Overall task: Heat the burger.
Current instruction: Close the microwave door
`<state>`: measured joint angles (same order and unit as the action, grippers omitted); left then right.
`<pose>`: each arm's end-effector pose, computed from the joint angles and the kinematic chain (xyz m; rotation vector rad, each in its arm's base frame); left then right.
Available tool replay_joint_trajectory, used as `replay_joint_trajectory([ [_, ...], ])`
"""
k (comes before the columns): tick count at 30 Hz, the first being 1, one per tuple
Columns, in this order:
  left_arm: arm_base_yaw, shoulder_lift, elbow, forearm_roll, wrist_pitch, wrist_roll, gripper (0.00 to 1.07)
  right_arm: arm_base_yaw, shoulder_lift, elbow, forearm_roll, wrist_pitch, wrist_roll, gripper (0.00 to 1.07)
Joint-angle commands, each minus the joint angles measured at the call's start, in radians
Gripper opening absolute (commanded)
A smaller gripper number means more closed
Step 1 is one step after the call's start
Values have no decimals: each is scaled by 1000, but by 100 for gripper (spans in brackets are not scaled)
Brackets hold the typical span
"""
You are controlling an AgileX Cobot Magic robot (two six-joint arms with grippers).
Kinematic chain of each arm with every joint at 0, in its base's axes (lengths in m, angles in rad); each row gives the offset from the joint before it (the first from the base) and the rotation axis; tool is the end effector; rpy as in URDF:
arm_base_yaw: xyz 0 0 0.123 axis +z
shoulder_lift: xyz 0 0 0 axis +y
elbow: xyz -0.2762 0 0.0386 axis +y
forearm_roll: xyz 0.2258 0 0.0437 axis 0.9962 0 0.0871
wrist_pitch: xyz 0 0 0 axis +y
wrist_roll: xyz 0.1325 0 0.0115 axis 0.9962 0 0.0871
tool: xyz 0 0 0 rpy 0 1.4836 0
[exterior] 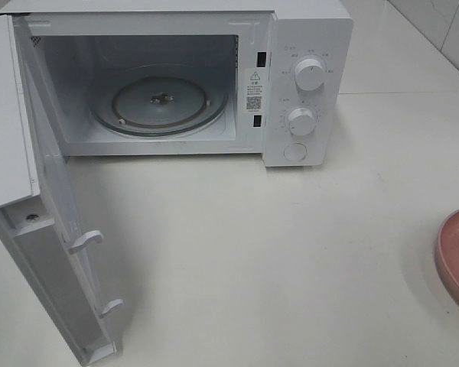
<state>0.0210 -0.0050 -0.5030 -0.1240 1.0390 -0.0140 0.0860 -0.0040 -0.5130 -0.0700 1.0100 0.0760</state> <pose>0.0195 -0.0138 0.2518 -0.0305 2.0112 -0.1432 0.0209 -0.0061 0.2577 -0.0081 1.9748 0.0227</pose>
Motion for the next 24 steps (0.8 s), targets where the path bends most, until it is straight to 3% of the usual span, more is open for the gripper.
replay_joint_trajectory([
  [1, 2, -18, 4, -3, -11, 3, 100, -6, -24, 2, -4, -15, -2, 76],
  [24, 2, -18, 4, -3, -11, 3, 100, -6, -24, 2, -4, -15, -2, 76],
])
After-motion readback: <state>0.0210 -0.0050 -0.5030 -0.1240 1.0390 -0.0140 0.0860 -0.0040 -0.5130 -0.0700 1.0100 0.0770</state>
